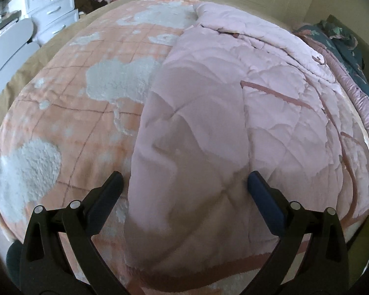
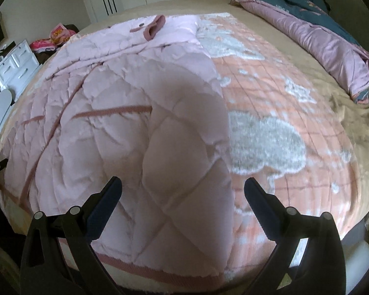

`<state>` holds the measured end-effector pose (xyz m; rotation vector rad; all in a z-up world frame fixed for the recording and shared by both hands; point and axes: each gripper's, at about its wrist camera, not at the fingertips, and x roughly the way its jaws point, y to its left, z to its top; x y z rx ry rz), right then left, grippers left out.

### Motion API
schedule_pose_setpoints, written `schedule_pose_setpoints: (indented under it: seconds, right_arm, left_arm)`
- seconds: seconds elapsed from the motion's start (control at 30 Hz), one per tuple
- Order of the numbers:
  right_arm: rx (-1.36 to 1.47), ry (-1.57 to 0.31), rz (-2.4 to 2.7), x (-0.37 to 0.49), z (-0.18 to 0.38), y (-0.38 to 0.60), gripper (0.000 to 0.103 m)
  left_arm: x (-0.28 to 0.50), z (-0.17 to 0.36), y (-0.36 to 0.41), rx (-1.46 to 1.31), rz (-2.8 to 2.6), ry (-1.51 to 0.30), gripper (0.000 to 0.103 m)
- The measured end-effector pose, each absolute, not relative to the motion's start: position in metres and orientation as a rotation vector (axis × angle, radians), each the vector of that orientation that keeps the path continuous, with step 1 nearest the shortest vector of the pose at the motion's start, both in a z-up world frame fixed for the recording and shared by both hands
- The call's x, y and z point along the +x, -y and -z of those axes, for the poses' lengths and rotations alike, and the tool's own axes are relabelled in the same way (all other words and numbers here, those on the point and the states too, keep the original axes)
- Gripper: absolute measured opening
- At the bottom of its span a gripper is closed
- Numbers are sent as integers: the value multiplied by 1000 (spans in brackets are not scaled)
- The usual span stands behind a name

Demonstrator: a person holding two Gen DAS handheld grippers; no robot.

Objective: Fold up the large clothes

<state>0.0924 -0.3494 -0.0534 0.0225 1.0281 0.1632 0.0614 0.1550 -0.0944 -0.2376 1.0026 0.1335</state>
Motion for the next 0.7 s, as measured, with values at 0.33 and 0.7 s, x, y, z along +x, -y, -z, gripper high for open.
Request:
schedule_pose_setpoints:
  seconds: [0.33,0.7]
  right_arm:
    - [80,-1080,-175,72,65,359,99]
    - [235,-1116,-199,58,84,368,99]
  left_arm:
    - [55,96,-140,-235,-100,-1007,94]
    - [45,94,-137,-267,-45,-1005,94]
